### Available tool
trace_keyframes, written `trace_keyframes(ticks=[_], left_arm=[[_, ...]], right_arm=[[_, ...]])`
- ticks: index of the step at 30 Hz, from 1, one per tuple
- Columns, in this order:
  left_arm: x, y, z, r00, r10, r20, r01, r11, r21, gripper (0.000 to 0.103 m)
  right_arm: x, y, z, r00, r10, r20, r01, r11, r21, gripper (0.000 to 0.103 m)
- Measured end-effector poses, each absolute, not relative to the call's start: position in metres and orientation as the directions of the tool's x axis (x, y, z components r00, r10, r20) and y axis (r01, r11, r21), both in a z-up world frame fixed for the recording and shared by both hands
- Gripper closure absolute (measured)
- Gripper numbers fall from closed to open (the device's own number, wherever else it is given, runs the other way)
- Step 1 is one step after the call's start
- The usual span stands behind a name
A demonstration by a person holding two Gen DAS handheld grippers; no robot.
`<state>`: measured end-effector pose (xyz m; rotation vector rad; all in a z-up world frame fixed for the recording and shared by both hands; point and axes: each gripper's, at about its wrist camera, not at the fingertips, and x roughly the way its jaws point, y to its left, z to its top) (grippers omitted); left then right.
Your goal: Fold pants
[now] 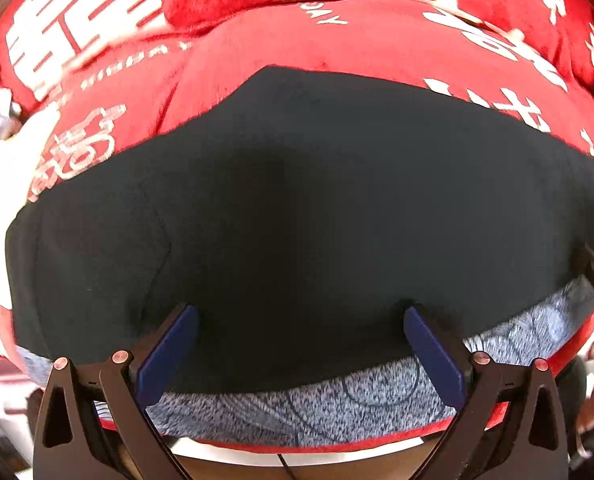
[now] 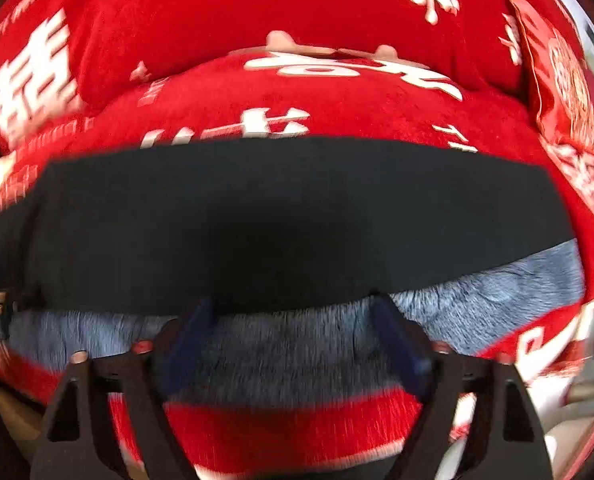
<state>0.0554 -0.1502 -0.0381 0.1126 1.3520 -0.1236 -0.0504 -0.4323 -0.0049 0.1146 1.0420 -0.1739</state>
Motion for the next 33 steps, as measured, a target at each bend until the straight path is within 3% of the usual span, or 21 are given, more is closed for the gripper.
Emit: trace_keyframes(ticks=[5, 10, 13, 17, 20, 28, 33], left_arm=[[0.069, -0.157, -0.038, 0.221, -0.015, -0.975, 0.147, 0.989, 0.018, 0.0], [0.069, -0.151, -0.02, 0.266, 0.007, -0.964, 0.095, 0.995, 0.034, 0.0], [0.069, -0.155, -0.017, 0.272, -0.023, -0.962, 0.116, 0.993, 0.009, 0.0], [0.066, -0.177, -0.029, 0.272, 0.06, -0.961, 0.168, 0.98, 0.109, 0.0], [0.069, -0.168, -0.029, 0.263, 0.037, -0.964, 0.158, 0.984, 0.081, 0.0], [0.083, -0.14, -0.035, 0.209, -0.021, -0.978, 0.103, 0.995, 0.0, 0.0], [0.086, -0.137, -0.033, 0.223, 0.006, -0.975, 0.094, 0.995, 0.028, 0.0]], right_arm=[[-0.009, -0.457, -0.011, 0.458, -0.148, -0.877, 0.247, 0.968, -0.035, 0.001], [0.008, -0.469, 0.005, 0.41, -0.148, -0.9, 0.3, 0.954, -0.02, 0.003], [-0.005, -0.434, 0.024, 0.501, -0.068, -0.863, 0.18, 0.983, 0.027, 0.003], [-0.004, -0.378, 0.006, 0.455, -0.016, -0.89, -0.057, 0.997, -0.048, 0.003], [0.0, -0.383, -0.012, 0.435, 0.013, -0.9, -0.102, 0.994, -0.035, 0.001], [0.014, -0.54, -0.005, 0.4, -0.157, -0.903, 0.222, 0.972, -0.071, 0.0], [0.007, -0.632, 0.0, 0.377, -0.229, -0.897, 0.435, 0.899, -0.047, 0.001]])
